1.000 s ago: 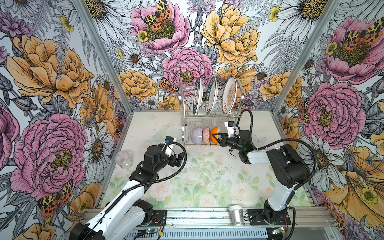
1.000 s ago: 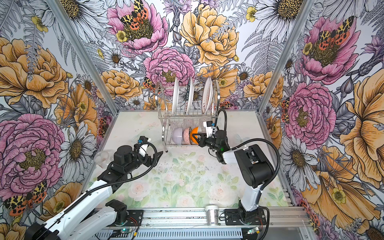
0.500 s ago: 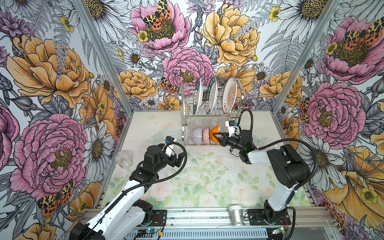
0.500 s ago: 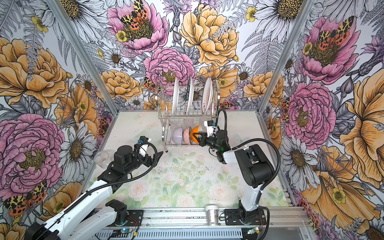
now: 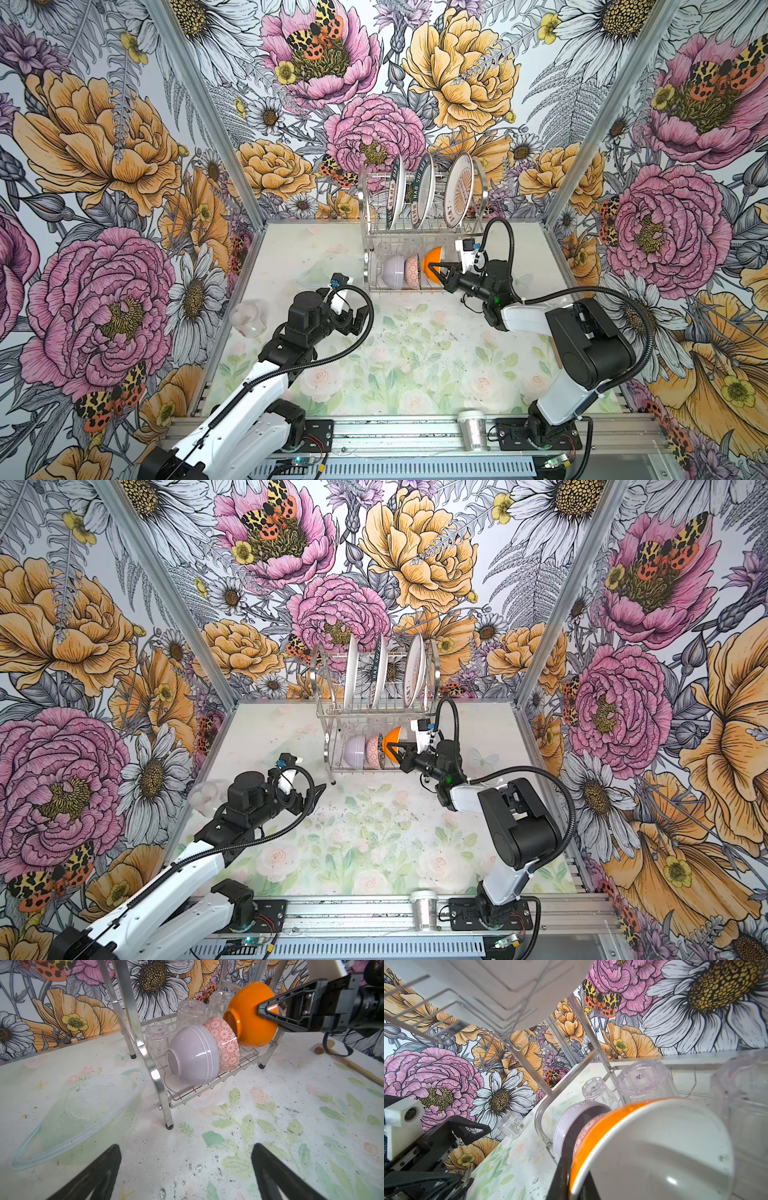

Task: Unload the mixed dishes from the dish rack
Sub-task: 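Pull the orange bowl out of the rack with the right gripper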

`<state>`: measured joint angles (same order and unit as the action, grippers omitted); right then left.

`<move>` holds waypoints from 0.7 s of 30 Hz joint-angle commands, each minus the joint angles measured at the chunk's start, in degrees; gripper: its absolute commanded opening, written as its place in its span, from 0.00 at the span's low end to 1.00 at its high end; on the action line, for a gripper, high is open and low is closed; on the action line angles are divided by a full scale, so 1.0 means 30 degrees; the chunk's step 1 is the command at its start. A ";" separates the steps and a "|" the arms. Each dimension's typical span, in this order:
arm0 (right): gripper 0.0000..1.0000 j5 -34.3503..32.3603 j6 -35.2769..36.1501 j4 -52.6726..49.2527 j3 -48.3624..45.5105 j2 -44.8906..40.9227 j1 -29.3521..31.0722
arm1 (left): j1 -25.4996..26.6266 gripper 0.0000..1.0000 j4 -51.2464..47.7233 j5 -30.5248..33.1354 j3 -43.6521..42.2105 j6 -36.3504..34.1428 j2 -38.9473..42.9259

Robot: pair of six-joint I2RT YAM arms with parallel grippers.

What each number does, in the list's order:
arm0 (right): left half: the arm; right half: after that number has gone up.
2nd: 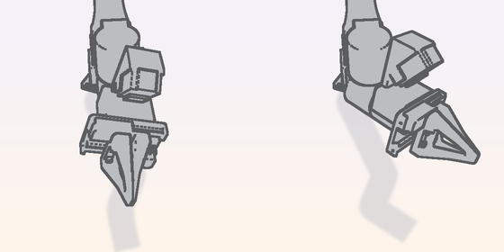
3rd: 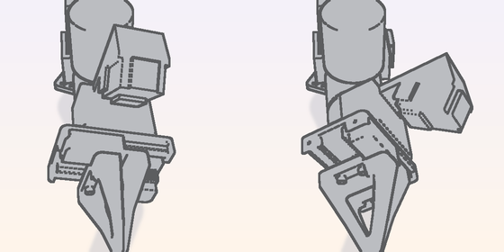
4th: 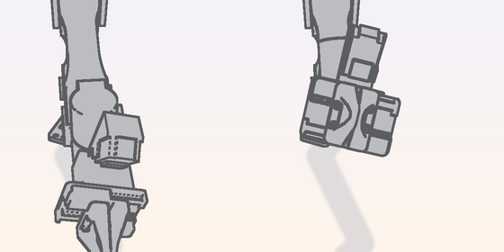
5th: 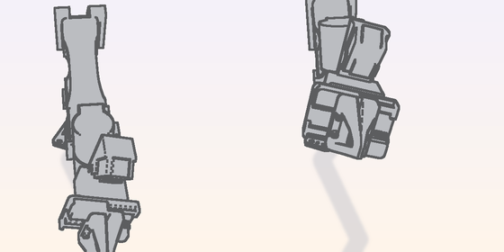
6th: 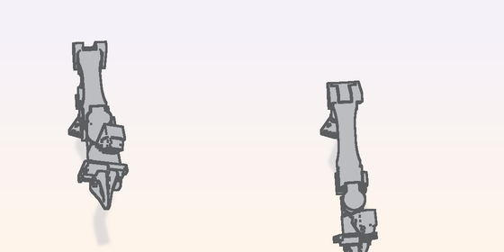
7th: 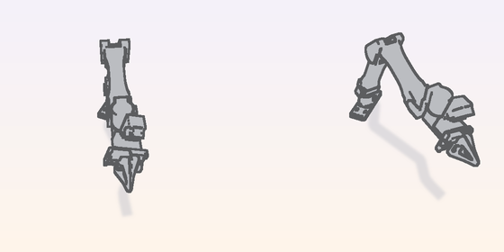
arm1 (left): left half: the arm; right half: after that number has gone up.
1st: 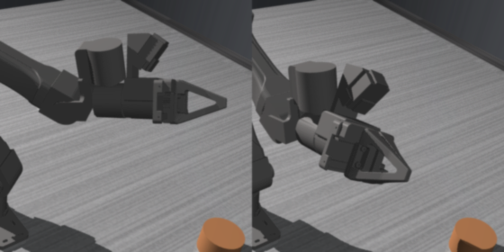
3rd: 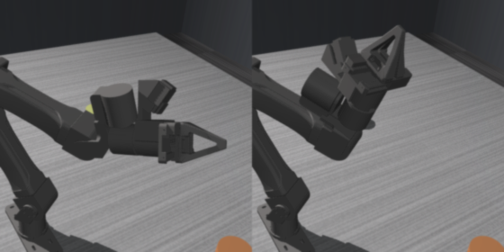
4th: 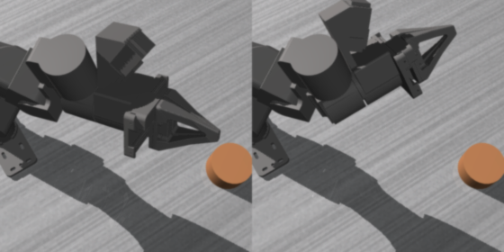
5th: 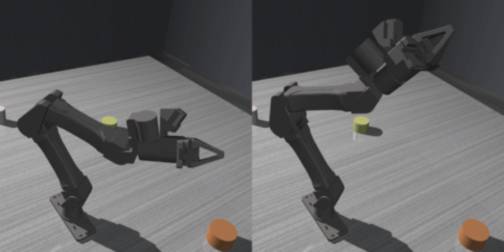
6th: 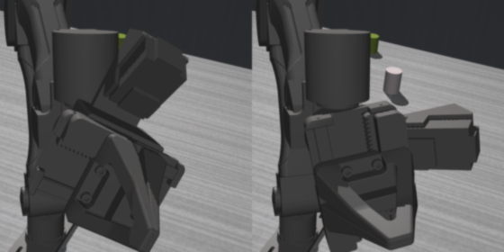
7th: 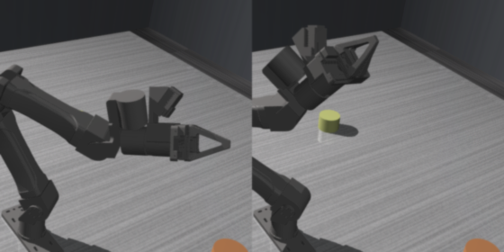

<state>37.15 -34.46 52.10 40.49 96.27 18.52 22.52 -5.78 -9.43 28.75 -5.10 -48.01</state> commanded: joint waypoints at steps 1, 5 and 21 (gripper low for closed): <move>0.00 -0.0239 0.1135 0.0126 -0.0351 -0.1217 -0.0049 | -0.0328 0.99 -0.0155 -0.0276 0.0027 -0.0332 0.1012; 0.00 -0.0567 0.1643 -0.0491 -0.0899 -0.2342 -0.0007 | -0.0562 0.99 -0.0773 -0.0382 0.0320 -0.0335 0.1909; 0.00 -0.2239 0.6485 -1.0677 -0.2477 -1.0941 0.0593 | -0.2161 0.99 -0.0923 -0.0373 0.1852 0.0259 0.2593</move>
<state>32.36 -19.84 27.09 33.41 67.92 19.59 17.41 -9.17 -9.67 32.51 -4.97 -40.58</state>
